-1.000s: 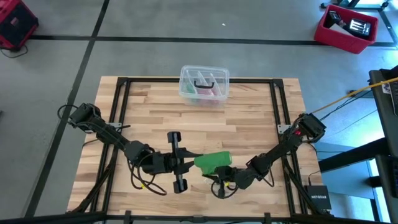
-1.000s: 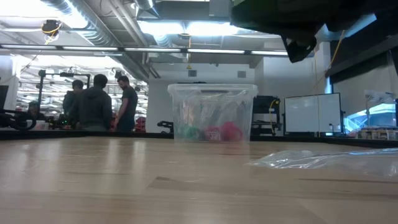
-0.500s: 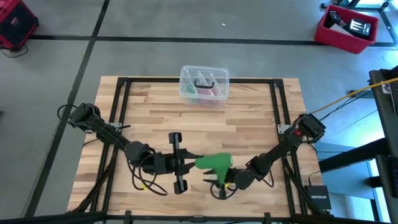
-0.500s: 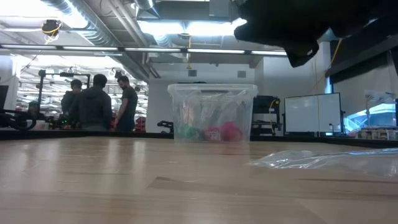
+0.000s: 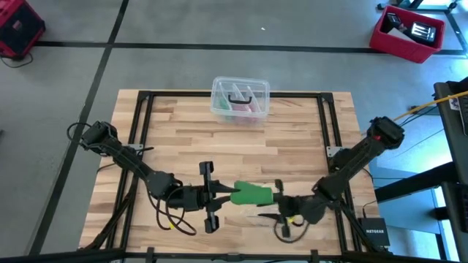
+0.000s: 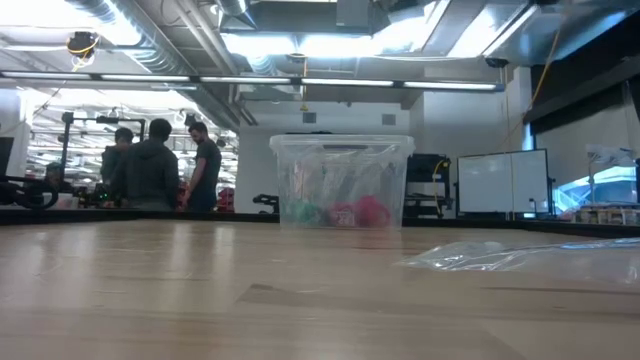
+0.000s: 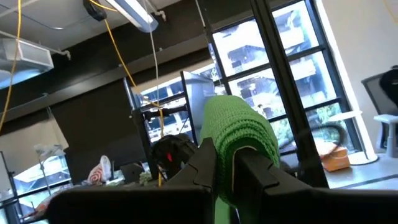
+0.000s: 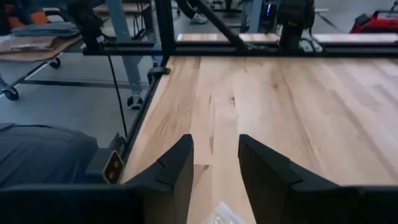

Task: Roll bandage
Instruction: Roll the green bandage

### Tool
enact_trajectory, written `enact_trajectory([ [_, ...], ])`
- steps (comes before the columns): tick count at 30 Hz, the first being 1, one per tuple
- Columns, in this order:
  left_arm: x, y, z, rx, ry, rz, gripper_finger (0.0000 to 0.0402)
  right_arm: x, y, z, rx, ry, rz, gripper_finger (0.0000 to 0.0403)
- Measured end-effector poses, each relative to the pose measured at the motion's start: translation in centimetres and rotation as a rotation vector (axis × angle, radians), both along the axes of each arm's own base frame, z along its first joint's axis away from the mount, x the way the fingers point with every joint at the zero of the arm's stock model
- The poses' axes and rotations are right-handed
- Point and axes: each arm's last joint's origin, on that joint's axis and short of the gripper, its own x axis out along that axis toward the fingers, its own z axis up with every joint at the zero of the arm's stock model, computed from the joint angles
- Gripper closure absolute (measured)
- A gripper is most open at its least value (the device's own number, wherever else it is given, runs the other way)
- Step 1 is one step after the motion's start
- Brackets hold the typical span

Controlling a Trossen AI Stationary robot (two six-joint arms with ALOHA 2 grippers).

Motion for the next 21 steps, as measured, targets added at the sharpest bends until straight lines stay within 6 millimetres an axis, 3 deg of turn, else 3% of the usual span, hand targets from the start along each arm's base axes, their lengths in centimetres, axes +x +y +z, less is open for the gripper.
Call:
enact_trajectory([
  [8,0.1,-0.3,-0.6,0.01,0.057,-0.014,0.038,-2.6,0.1,2.5,-0.003,-0.056,-0.027,0.0275],
  [21,0.3,-0.4,-1.0,0.001,0.094,-0.012,0.038,-3.5,-1.1,5.0,0.071,-0.122,-0.035,0.0275],
])
